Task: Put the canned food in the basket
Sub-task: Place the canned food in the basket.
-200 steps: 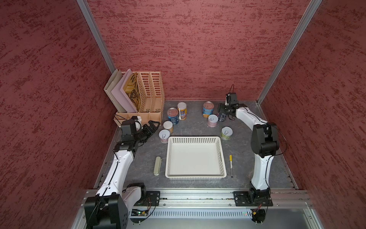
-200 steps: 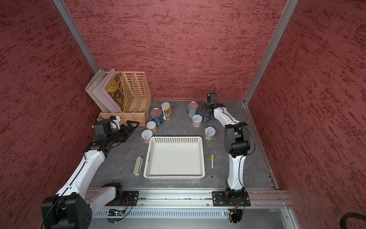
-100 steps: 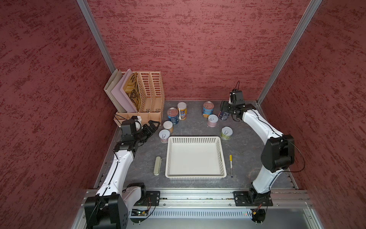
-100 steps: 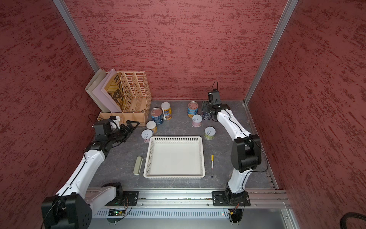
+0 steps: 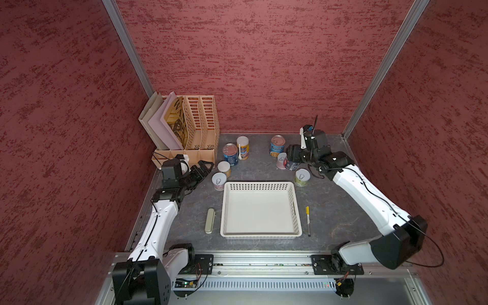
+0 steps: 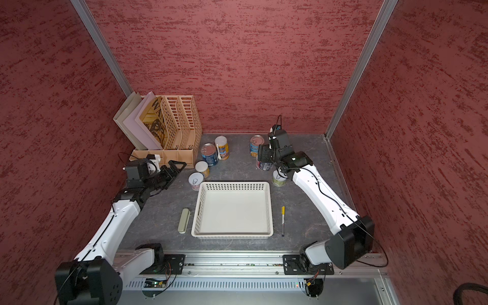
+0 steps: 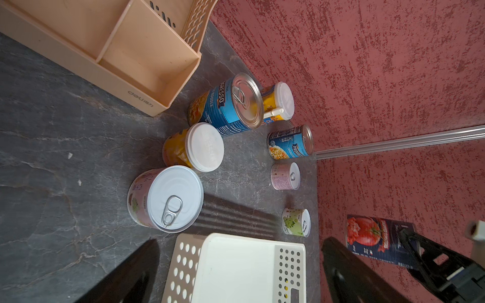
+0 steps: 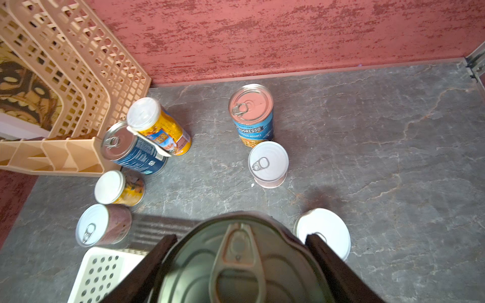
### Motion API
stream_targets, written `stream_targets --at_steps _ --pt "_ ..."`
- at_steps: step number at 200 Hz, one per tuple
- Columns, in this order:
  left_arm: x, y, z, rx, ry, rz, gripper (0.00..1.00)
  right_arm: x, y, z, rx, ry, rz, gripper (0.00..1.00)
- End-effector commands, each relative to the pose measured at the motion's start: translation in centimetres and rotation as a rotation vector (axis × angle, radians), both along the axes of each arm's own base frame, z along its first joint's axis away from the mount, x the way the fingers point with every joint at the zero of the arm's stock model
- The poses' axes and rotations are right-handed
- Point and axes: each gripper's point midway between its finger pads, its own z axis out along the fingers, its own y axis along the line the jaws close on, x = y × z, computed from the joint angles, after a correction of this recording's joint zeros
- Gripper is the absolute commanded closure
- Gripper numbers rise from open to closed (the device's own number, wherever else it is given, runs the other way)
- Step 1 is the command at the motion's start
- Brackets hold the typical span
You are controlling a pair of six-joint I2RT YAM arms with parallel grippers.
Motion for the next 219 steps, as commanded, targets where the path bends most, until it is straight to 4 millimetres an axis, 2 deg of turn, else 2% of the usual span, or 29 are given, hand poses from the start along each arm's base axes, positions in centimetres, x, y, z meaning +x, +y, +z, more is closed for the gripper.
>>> stream_targets --at_steps 1,47,93,150,219 --pt "0.2 -0.2 1.3 0.011 -0.048 -0.012 0.00 -1.9 1.2 3.4 0.052 -0.116 0.042 0.90" --pt "0.2 -0.2 1.3 0.014 -0.047 -0.010 0.00 -4.7 3.2 2.4 0.055 -0.130 0.135 0.90" --pt "0.2 -0.3 1.3 0.017 -0.050 -0.014 0.00 -6.4 4.7 0.1 0.051 -0.113 0.198 0.90" --pt "0.2 -0.3 1.2 0.017 -0.047 -0.014 0.00 -7.1 6.8 -3.3 0.033 -0.052 0.256 0.90" --pt "0.2 -0.4 1.2 0.017 -0.047 -0.016 0.00 -7.3 7.7 -5.7 0.030 -0.001 0.271 0.90"
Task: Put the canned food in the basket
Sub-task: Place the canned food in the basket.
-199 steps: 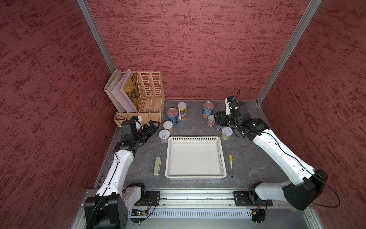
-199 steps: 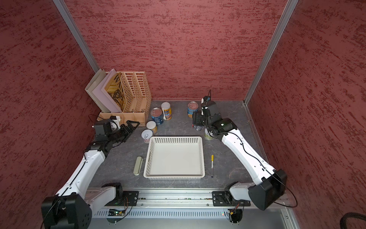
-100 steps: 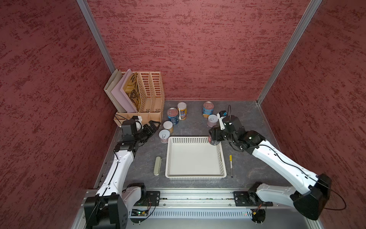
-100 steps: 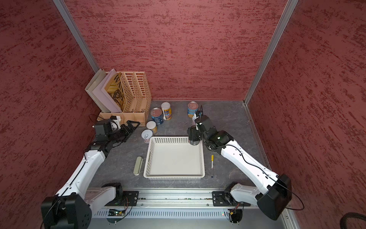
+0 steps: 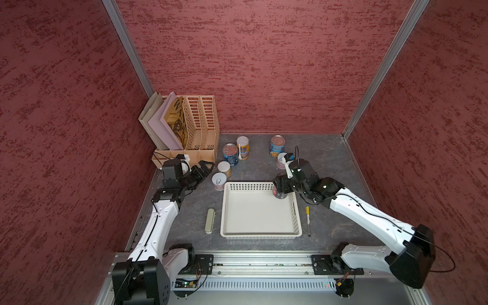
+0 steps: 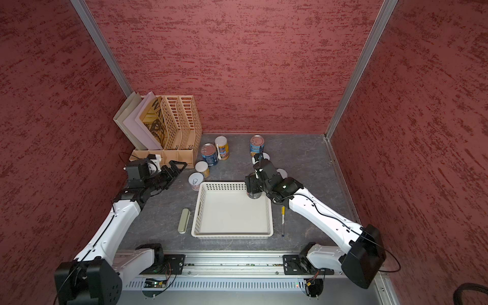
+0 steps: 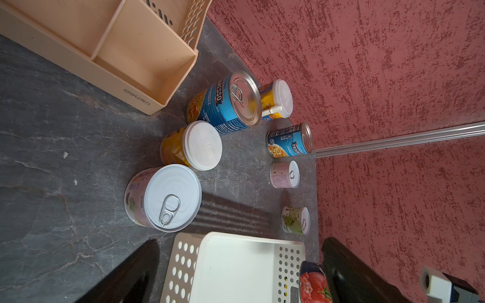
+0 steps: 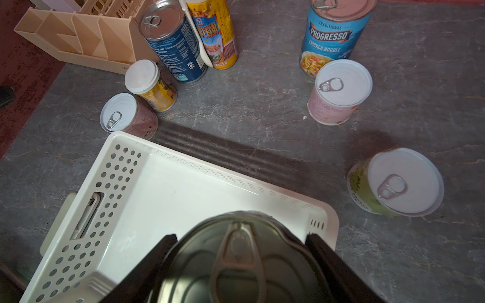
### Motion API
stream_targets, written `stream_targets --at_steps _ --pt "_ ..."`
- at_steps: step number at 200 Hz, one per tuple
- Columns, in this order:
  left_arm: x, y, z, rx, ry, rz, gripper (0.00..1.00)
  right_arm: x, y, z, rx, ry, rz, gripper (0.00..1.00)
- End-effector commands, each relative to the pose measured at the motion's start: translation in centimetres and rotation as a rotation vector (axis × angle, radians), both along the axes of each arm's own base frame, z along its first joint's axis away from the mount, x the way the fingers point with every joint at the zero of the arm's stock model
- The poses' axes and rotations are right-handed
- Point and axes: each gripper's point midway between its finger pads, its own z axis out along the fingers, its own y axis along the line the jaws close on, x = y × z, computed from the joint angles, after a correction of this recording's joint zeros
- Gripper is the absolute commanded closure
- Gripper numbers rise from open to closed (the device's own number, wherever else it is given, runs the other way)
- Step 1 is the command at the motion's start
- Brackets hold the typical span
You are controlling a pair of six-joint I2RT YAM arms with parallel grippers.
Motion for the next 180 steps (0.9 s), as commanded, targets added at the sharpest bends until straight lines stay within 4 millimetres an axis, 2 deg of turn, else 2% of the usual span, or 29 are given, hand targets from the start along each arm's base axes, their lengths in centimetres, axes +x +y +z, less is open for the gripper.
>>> stream_targets --at_steps 1,71,180 --pt "0.3 -0.1 1.2 0.017 -0.046 -0.006 0.00 1.0 1.8 2.7 0.100 -0.089 0.013 0.90" --pt "0.2 -0.1 1.2 0.015 -0.046 -0.008 0.00 1.5 2.2 0.6 0.065 -0.052 0.006 0.90" --pt "0.2 -0.3 1.2 0.012 -0.045 -0.013 0.00 3.6 1.4 -3.1 -0.047 -0.079 -0.064 0.86"
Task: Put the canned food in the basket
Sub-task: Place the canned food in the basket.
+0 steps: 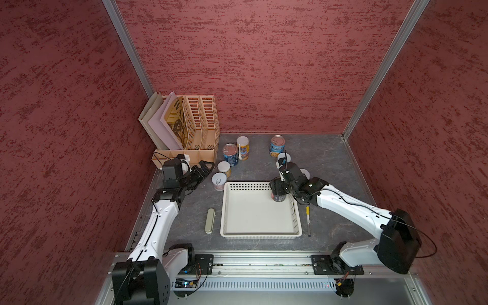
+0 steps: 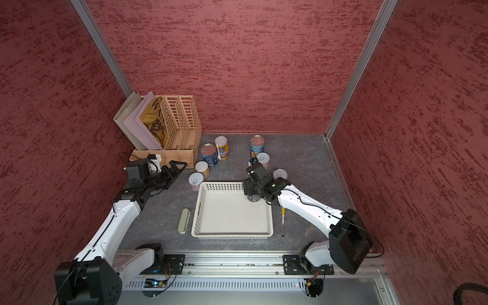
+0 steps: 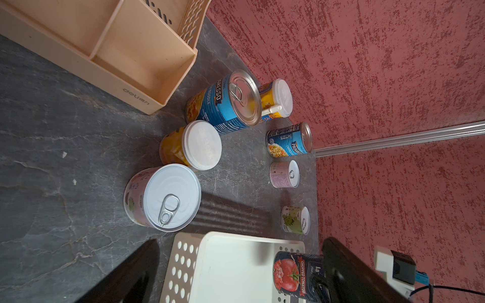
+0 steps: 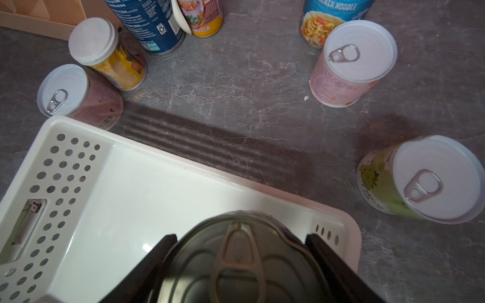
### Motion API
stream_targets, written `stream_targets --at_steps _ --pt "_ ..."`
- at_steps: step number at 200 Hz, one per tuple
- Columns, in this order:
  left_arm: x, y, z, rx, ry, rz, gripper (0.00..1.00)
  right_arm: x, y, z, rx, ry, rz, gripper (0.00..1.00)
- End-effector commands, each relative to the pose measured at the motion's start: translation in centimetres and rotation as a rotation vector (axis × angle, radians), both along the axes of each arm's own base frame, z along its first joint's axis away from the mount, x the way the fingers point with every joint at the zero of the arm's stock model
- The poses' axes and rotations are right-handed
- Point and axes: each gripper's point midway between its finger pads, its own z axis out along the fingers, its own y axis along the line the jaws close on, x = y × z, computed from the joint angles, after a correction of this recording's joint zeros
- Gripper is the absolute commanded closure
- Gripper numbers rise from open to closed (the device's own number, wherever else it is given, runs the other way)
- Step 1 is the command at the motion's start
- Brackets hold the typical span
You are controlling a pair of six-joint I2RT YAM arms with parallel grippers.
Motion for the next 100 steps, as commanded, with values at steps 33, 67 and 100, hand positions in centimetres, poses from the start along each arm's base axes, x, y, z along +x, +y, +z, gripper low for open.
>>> stream_targets --at_steps 33,67,100 --pt "0.2 -0.3 1.2 0.011 -0.045 -0.015 0.00 2.6 0.7 1.4 0.008 -0.136 -0.044 0.85" --pt "0.2 -0.4 1.2 0.011 -0.045 -0.017 0.00 3.2 0.8 -0.3 -0.029 -0.118 -0.049 0.84" --pt "0.2 -0.4 1.2 0.011 -0.043 -0.017 0.00 3.6 0.6 -0.9 -0.061 -0.119 -0.064 0.84"
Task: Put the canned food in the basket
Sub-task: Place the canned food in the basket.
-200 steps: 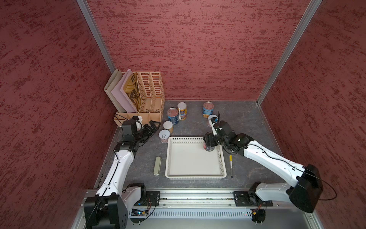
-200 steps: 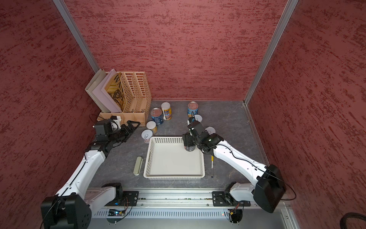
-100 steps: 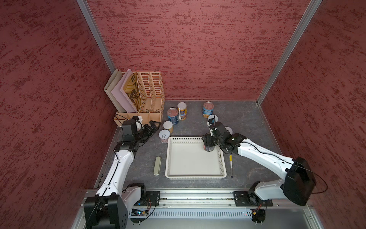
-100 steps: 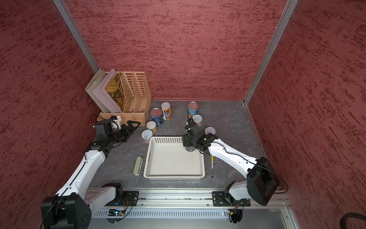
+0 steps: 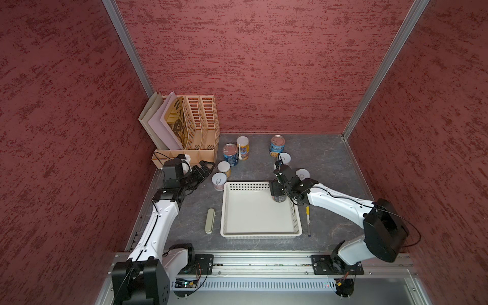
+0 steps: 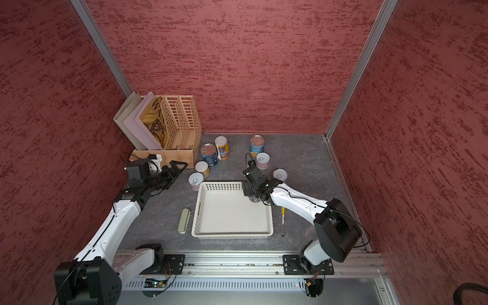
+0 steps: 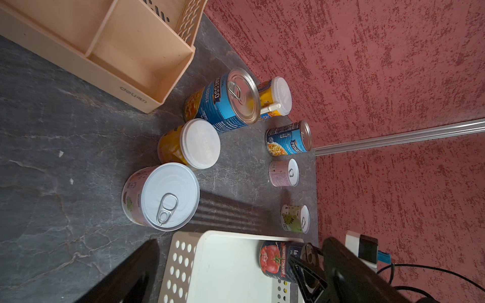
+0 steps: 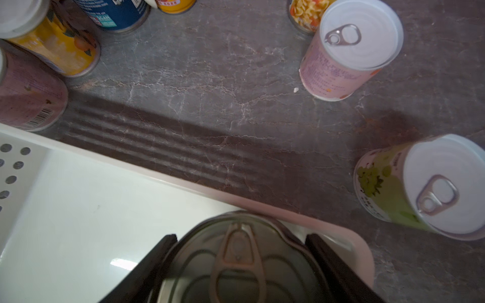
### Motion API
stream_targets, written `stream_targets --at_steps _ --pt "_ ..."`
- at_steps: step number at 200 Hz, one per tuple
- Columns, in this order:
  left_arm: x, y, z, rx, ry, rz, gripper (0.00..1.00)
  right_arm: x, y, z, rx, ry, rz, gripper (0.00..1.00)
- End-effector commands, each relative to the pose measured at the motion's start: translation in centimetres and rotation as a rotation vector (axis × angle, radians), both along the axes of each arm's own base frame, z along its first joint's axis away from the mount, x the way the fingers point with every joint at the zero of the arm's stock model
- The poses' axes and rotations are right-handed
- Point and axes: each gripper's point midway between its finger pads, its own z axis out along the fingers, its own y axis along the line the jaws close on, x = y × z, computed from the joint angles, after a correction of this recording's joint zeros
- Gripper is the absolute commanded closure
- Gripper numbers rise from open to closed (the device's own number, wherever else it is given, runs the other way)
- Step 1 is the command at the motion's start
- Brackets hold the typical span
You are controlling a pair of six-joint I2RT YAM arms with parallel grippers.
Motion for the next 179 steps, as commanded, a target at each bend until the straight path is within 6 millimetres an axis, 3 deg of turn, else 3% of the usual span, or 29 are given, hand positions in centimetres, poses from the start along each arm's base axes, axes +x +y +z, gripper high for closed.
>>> stream_targets --at_steps 1,81,118,131,148,179 --pt "0.3 -0.2 1.2 0.012 -0.044 -0.009 0.00 2.1 0.8 3.0 0.033 -0.129 -0.027 0.84" --pt "0.3 -0.2 1.1 0.011 -0.043 -0.009 0.00 2.5 -0.2 2.7 -0.012 -0.142 -0.072 0.77" --pt "0.3 -0.2 1.1 0.011 -0.042 -0.011 0.00 2.5 -0.5 2.4 -0.018 -0.137 -0.089 0.54" --pt "0.3 -0.2 1.1 0.011 -0.042 -0.012 0.00 2.5 -0.6 2.4 -0.016 -0.136 -0.095 0.32" --pt "0.3 -0.3 1.1 0.010 -0.041 -0.013 0.00 2.5 -0.6 2.3 -0.016 -0.135 -0.096 0.16" --pt "0.3 -0.3 1.1 0.009 -0.041 -0.014 0.00 2.5 -0.7 2.4 -0.020 -0.138 -0.102 0.02"
